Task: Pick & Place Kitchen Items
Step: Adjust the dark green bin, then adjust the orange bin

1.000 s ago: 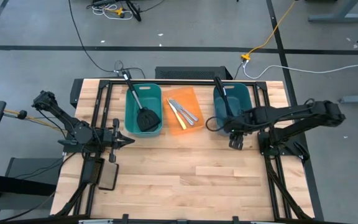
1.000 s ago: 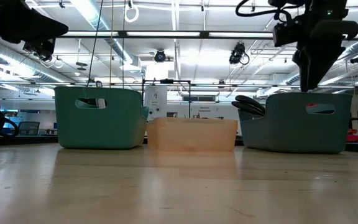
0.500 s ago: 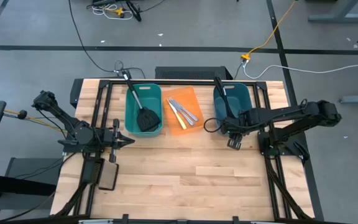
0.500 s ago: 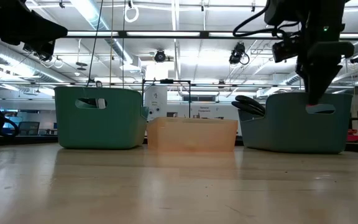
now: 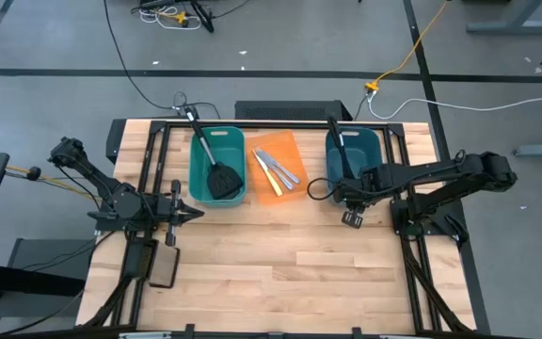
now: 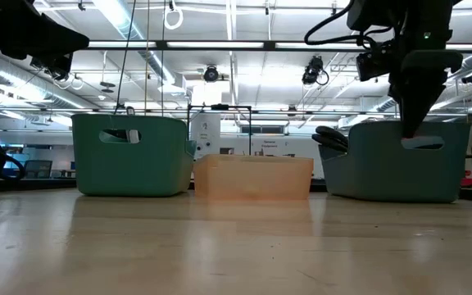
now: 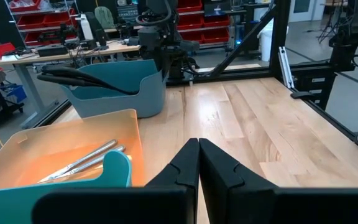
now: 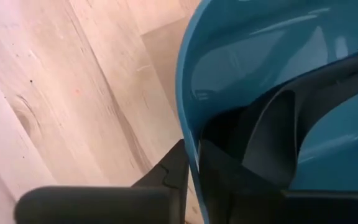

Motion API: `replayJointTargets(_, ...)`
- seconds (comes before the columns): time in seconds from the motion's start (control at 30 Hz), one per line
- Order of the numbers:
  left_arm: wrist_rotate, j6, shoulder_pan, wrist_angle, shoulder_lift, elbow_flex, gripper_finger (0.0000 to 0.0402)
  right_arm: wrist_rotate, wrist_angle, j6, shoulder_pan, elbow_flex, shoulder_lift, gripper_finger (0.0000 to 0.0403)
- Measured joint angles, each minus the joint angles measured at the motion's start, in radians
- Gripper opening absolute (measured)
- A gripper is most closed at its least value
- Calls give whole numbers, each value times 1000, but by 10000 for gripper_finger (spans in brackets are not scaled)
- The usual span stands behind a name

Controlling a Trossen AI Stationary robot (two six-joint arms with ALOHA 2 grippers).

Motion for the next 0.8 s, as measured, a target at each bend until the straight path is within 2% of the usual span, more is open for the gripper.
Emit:
replayJointTargets(0.13, 0, 0, 0, 0, 0, 0, 18, -8, 15, 0, 0, -1, 0, 41)
replayJointTargets(0.3, 0, 0, 0, 0, 0, 0, 18, -17, 36, -16, 0, -1, 0, 67)
replayJointTargets(0.57, 0, 0, 0, 0, 0, 0, 18, -17, -1, -28, 0, 11, -3, 158)
replayJointTargets(0.8, 0, 0, 0, -1, 0, 0, 18, 39, -126, -27, 1, 124, -3, 223)
